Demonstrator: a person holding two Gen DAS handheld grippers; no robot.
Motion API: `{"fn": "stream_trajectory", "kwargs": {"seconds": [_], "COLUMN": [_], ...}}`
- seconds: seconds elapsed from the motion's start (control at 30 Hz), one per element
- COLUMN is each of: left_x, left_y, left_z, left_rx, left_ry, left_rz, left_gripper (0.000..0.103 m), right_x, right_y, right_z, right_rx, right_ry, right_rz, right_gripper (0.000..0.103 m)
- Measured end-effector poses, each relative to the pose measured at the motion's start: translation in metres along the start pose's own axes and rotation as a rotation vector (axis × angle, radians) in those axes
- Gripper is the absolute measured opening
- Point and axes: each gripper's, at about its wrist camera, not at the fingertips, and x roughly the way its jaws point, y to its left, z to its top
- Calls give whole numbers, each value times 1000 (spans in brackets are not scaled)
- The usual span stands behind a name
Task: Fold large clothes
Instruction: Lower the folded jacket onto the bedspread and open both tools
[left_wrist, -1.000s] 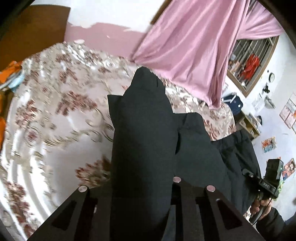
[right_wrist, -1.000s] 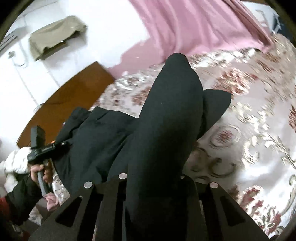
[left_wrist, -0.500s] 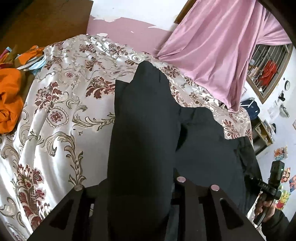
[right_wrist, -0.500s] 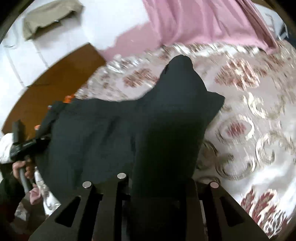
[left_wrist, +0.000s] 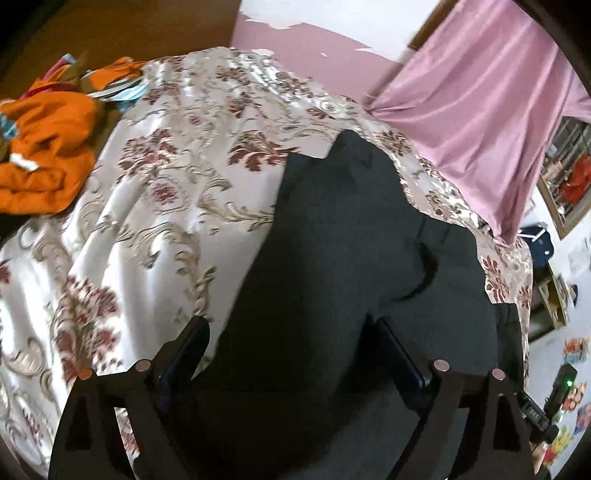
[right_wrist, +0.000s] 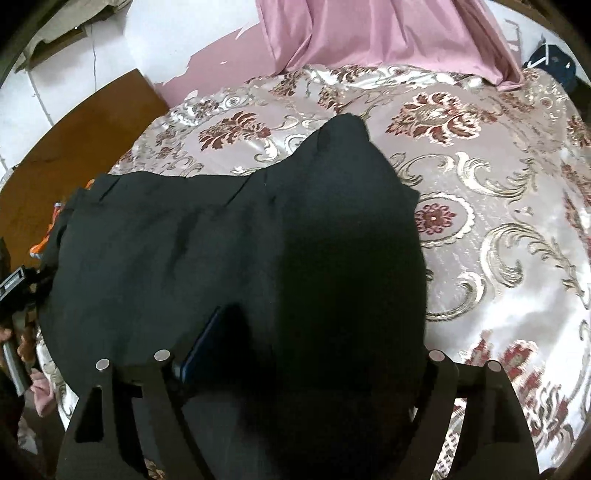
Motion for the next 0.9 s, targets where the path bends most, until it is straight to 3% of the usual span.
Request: {"fn": "stream_trajectory", "kwargs": {"seconds": [0.13,0.27,0.57,0.9], "left_x": [-23,-51,-100,-149], "left_y": [-4,-17,-61,-80], "left_z": [-9,-25,-73,-124], "left_rx": [45,115,295,343], "left_ry": [-56,-143,-280,-393], "left_rz": [23,39,37,14], "left_gripper": [93,101,103,103], "right_x": [-29,-59,-113,-159], "right_y": [8,18,51,83], "right_z": [-2,-13,-51,-94], "right_rx": [-17,-16,-26,-118], "right_ry": [-108,-204,-363,-454], "right_rz": [-71,-55,19,72], "right_gripper": [93,94,94,94]}}
